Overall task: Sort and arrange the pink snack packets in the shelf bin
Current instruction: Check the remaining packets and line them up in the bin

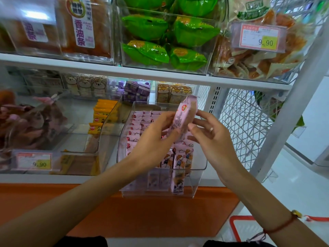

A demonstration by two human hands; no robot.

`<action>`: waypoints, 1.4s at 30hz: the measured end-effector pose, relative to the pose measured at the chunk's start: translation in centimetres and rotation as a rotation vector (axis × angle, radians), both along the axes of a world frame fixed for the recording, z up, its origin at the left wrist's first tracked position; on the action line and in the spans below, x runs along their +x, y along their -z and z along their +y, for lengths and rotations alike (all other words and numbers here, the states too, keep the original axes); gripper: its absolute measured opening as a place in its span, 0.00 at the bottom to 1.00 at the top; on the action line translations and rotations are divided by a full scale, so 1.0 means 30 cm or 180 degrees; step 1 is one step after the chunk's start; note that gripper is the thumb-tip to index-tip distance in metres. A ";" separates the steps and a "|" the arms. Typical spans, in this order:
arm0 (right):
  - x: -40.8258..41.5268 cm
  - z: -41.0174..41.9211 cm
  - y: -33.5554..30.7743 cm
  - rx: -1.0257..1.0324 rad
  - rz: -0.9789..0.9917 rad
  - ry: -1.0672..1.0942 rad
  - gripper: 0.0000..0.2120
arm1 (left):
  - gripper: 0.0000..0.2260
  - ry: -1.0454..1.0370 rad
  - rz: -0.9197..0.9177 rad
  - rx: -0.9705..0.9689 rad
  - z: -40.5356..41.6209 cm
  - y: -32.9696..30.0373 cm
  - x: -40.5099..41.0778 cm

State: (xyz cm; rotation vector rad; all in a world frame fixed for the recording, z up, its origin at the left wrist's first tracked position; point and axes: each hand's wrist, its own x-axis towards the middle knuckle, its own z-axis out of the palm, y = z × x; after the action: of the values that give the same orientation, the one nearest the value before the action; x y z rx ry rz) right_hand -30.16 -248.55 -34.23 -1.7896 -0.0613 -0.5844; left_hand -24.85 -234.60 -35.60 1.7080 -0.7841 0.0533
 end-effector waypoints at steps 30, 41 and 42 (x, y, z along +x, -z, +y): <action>0.006 -0.010 -0.004 0.0240 0.0336 -0.0136 0.26 | 0.16 -0.0388 -0.0481 0.0075 0.007 -0.019 -0.006; -0.031 0.010 -0.014 -0.0626 -0.0545 0.0055 0.23 | 0.16 -0.0488 -0.0980 -0.0139 0.021 -0.013 0.006; -0.032 0.009 -0.014 -0.0655 -0.0530 0.0063 0.22 | 0.17 -0.0445 -0.0946 -0.0101 0.022 -0.012 0.008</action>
State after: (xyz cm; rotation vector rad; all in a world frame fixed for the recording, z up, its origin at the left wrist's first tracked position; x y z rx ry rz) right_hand -31.11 -248.28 -33.82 -1.9383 -0.2251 -0.7634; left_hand -24.60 -233.96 -35.23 1.7445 -0.8741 0.4216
